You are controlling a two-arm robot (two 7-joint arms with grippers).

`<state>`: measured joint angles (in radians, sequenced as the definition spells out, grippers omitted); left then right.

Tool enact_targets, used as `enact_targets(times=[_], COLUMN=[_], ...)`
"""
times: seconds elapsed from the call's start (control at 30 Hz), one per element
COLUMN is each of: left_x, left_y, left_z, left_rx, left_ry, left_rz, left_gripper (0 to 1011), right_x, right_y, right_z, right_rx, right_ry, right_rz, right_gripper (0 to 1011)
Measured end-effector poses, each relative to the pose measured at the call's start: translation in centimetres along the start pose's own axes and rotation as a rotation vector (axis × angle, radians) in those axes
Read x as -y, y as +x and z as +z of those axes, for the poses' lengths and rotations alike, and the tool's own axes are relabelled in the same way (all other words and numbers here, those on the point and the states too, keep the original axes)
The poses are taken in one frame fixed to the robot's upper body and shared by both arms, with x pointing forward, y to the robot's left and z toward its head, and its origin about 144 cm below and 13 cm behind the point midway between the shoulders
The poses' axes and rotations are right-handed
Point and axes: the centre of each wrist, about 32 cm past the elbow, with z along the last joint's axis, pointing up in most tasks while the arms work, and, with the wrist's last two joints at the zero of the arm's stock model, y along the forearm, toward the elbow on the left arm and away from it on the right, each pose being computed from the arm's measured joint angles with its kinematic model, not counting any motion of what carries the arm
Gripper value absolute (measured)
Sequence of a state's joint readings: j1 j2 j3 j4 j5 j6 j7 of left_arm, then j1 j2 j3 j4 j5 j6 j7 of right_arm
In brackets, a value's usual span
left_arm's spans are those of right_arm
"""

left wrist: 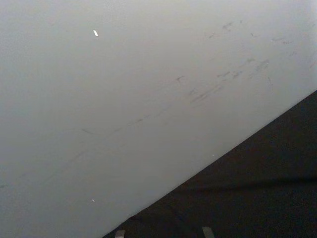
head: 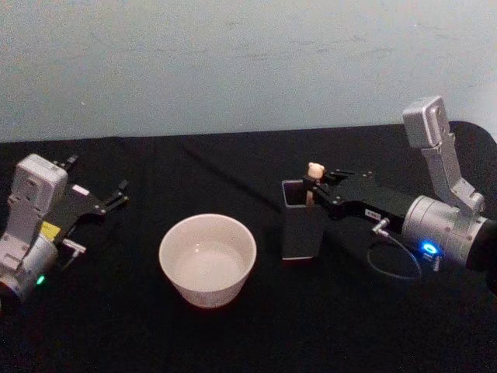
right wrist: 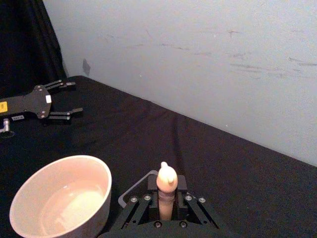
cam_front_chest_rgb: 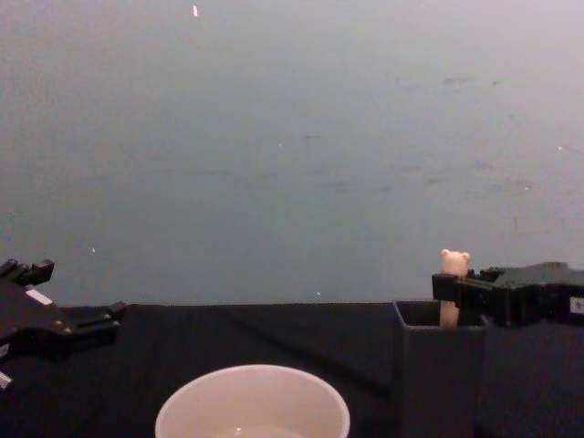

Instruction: Pick up the stirring spoon with one hand, stir inside the cup, then place it back in its original position.

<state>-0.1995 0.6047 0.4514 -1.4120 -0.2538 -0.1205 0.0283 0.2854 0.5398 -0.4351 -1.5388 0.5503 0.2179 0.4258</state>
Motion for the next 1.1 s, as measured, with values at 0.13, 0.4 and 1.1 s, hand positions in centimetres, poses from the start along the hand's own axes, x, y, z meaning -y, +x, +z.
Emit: enact_targets(times=[0.13, 0.4, 1.1], left_x=[0.00, 0.00, 0.00], left_y=[0.00, 0.00, 0.00], left_z=[0.00, 0.00, 0.00], left_rx=[0.000, 0.000, 0.000], left_ry=[0.000, 0.000, 0.000], left_rz=[0.000, 0.000, 0.000], left_gripper=[1001, 1001, 1002], right_x=[-0.03, -0.10, -0.06], right_y=[-0.01, -0.07, -0.03], right_z=[-0.10, -0.21, -0.18], right_rx=[0.002, 0.009, 0.008], right_ry=[-0.004, -0.008, -0.006], right_rz=[-0.001, -0.009, -0.008], right_gripper=[211, 211, 211])
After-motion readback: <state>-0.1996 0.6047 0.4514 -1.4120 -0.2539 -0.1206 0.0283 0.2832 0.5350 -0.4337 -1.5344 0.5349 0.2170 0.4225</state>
